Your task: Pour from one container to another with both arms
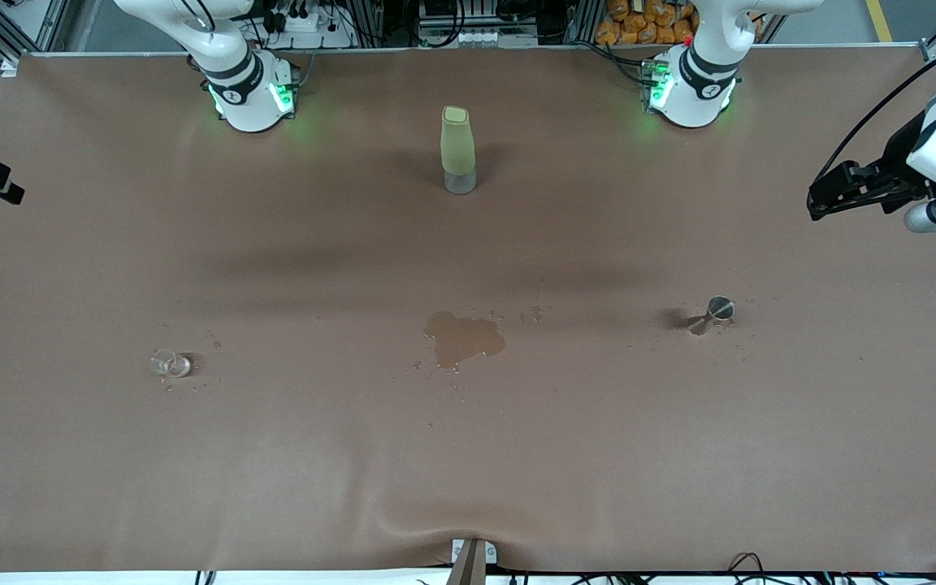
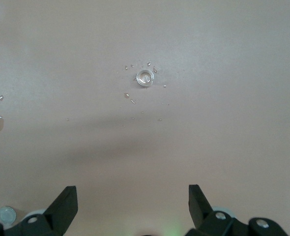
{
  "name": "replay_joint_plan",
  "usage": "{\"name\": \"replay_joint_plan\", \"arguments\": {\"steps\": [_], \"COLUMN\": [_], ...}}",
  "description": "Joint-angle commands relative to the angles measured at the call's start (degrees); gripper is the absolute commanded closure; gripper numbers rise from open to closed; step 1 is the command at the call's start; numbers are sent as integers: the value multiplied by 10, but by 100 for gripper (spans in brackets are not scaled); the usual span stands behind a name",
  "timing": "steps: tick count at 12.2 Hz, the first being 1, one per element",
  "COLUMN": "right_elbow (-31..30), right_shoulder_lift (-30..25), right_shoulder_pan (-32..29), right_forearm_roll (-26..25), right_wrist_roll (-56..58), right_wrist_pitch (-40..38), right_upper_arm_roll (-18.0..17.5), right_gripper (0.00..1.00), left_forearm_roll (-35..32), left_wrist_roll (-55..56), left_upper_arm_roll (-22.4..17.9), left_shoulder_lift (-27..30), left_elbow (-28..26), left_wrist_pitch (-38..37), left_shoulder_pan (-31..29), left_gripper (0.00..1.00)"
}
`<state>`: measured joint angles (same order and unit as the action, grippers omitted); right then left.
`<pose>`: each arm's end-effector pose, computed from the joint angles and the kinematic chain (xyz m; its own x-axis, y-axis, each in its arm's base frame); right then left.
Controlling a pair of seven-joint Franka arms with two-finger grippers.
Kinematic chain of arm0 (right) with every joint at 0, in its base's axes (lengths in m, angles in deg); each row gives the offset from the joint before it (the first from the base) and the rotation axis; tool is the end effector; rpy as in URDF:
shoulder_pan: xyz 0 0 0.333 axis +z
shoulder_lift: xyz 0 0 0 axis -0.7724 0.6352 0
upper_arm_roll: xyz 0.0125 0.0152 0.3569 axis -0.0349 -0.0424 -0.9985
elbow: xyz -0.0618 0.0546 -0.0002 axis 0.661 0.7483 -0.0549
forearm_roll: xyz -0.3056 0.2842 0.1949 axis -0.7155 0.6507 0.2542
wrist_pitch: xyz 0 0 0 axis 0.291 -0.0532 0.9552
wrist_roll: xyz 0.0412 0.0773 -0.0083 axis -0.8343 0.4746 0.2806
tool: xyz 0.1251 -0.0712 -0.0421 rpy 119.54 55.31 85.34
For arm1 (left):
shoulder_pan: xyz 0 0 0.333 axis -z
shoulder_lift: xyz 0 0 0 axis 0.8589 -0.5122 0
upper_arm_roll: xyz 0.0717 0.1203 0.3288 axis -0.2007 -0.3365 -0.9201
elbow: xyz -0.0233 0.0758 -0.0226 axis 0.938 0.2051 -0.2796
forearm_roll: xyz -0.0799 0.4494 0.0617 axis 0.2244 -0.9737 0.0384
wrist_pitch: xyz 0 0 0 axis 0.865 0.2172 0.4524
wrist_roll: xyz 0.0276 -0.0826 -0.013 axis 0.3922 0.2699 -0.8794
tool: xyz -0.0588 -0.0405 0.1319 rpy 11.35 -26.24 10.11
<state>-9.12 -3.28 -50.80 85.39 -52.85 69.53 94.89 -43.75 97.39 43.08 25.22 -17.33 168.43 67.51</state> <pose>0.6016 -0.0721 0.6657 0.9928 -0.1130 -0.0402 -0.1139 -0.9933 -0.0205 0.6074 -0.0604 0.6183 0.9960 0.0896 -0.0051 0.0895 -0.9959 -0.0097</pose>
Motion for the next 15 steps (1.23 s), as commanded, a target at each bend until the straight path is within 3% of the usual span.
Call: {"name": "replay_joint_plan", "arguments": {"steps": [1,5,10,12,15], "right_elbow": [9,7,9,9,13], "right_shoulder_lift": [3,3,14,36,95], "right_shoulder_pan": [-6,0,-12,-61,-126], "right_forearm_roll": [3,4,13,72,85], "right_wrist_roll": [-1,-1,13,102,289], "right_wrist_pitch": [-4,-4,3,13,15], "right_upper_arm_roll": [-2,-2,-1,-1,-1], "right_gripper": [0,0,0,0,0], "left_forearm_roll": [-11,-1,20,27,32], "left_wrist_roll": [8,-5,-35,-35,-36], "left_upper_arm_roll": [3,3,3,2,2], "left_shoulder_lift": [-3,-1,28,55,69], "left_elbow": [14,10,-51,-104,-139], "left_wrist_pitch": [-13,-13,10,50,64], "left_shoulder_pan": [3,-3,-18,-25,-37], "left_gripper": [0,0,0,0,0]}}
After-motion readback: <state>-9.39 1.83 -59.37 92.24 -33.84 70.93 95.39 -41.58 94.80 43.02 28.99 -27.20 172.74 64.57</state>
